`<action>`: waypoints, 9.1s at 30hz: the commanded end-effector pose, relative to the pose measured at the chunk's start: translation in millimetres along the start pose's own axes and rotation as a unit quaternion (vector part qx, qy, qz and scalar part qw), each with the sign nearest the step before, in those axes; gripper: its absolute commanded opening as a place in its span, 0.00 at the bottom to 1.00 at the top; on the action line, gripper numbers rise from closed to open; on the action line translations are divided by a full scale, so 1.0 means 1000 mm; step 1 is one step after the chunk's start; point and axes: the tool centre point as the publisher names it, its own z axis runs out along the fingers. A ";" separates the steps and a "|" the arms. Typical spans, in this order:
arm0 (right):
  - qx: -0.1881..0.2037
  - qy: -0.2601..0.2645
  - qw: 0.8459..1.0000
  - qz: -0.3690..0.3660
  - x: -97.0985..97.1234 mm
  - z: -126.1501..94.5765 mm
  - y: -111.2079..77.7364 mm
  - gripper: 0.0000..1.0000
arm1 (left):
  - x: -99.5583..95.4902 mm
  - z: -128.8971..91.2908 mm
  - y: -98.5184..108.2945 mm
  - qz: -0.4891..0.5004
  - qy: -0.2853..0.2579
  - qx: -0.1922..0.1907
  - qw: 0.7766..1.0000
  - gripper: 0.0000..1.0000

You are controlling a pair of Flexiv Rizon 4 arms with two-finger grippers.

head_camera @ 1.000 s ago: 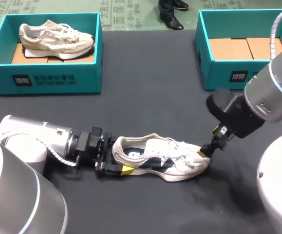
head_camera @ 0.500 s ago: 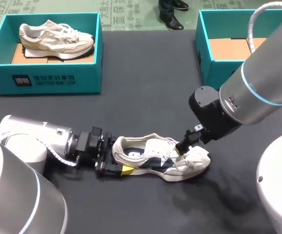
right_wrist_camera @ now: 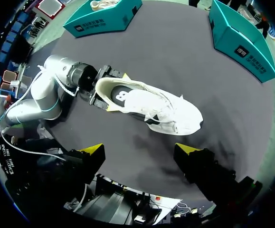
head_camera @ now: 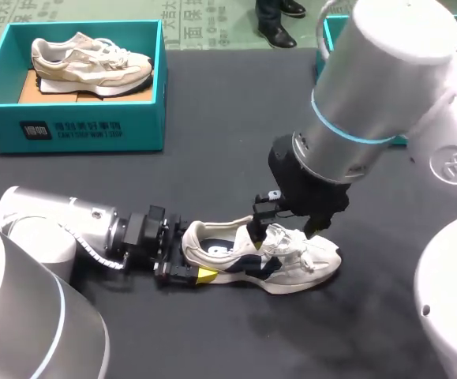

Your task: Take the shoe out of the shoebox, open the shoe tongue, remove and reinsert the insole, then place the shoe into the shoebox

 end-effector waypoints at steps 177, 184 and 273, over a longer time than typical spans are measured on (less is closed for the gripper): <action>0.044 -0.246 0.936 0.248 0.011 0.107 0.041 0.55 | 0.001 -0.001 0.000 0.000 -0.001 -0.001 1.000 0.00; 0.049 -0.248 0.934 0.254 0.001 0.097 0.030 0.49 | 0.001 -0.001 0.000 0.000 -0.001 -0.001 1.000 0.00; 0.069 -0.050 0.992 -0.094 -0.114 -0.008 0.031 1.00 | 0.001 -0.001 0.000 0.000 -0.001 -0.001 1.000 0.00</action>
